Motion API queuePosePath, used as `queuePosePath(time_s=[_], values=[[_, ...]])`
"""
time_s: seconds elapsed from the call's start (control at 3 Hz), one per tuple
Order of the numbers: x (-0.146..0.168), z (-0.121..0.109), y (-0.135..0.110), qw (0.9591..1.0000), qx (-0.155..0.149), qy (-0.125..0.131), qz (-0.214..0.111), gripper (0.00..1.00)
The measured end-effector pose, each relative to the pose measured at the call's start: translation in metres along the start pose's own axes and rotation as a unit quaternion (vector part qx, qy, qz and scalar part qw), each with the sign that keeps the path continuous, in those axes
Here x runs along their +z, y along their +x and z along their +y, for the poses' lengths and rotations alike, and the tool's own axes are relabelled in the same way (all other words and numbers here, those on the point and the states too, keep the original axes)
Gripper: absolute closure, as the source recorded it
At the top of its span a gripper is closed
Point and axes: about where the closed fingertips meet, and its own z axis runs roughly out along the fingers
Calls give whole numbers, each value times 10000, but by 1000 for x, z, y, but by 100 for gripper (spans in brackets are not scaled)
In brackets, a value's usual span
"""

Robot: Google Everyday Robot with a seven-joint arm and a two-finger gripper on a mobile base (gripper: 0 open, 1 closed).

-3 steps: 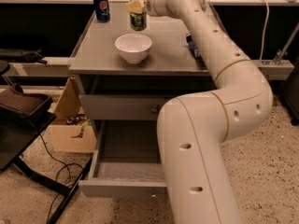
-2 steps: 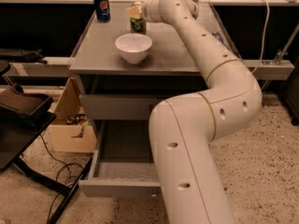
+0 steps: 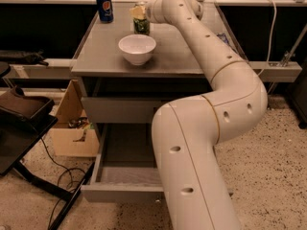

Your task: Pick green can from middle drawer and place on counter

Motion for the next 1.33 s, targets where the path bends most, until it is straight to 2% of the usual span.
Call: queuePosePath(time_s=[0.33, 0.67, 1.0, 1.33], values=[[0, 0, 0, 10000, 0, 0, 0, 31], [0, 0, 0, 10000, 0, 0, 0, 8], [0, 0, 0, 10000, 0, -1, 1, 0], [-2, 1, -1, 10000, 27, -51, -16, 0]])
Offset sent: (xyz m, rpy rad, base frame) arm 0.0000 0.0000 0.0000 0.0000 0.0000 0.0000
